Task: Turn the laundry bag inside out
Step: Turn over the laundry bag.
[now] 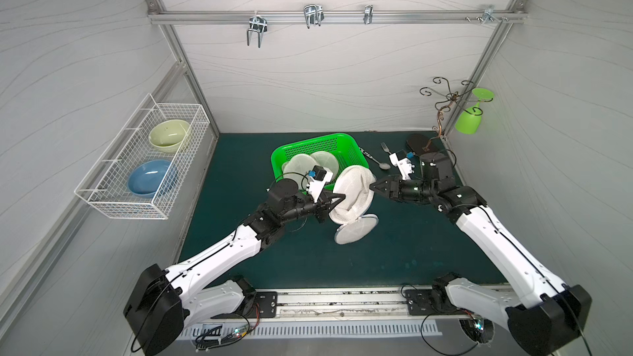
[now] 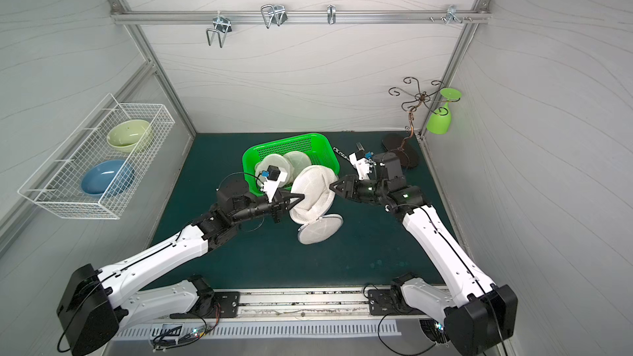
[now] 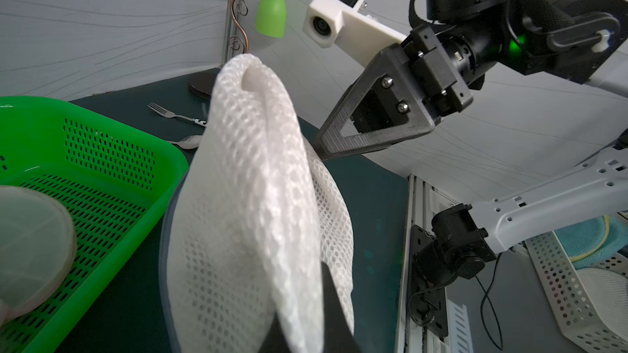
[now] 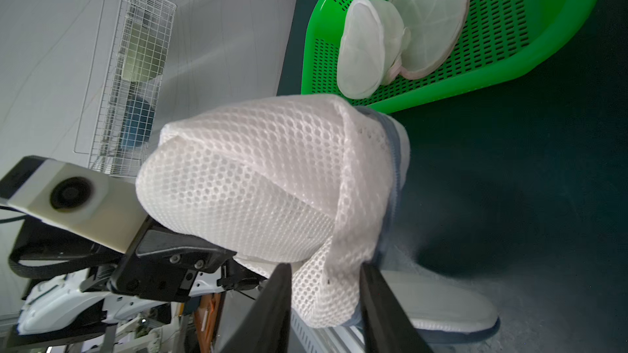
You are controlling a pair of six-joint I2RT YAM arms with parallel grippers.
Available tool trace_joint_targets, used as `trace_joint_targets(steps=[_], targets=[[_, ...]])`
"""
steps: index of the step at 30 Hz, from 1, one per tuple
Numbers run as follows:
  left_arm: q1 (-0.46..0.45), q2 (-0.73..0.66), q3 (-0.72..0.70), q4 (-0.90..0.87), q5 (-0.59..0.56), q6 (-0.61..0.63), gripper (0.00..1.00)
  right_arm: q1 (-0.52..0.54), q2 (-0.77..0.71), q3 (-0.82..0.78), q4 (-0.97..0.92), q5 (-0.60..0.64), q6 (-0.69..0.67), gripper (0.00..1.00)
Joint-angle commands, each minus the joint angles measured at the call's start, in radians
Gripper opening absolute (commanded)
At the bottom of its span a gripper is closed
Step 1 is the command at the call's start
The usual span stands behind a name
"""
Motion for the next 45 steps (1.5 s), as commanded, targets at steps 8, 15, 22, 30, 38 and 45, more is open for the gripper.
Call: trace_joint_targets(steps=[8,15,22,30,38,45], targets=[[0.001,-0.02,0.007,0.202,0.048,-0.055,0.0,-0.075,0.015,0.053,-0.093,0.062,-0.044,0.0],[0.0,0.001,0.031,0.38,0.206,-0.175,0.0,-0.095,0.072,-0.038,-0.048,0.018,0.004,0.0],[0.0,-0.001,0.046,0.465,0.15,-0.225,0.0,0.041,0.155,0.028,-0.132,-0.096,-0.172,0.04],[0.004,-0.029,0.062,0.215,-0.11,-0.234,0.0,-0.161,-0.015,0.012,-0.134,0.101,-0.148,0.57],[0.045,-0.025,0.049,0.19,-0.229,-0.434,0.0,-0.098,-0.217,-0.124,0.094,-0.051,-0.337,0.62],[0.064,-0.013,0.079,0.216,-0.263,-0.646,0.0,0.076,-0.316,-0.28,0.326,0.081,-0.549,0.71]])
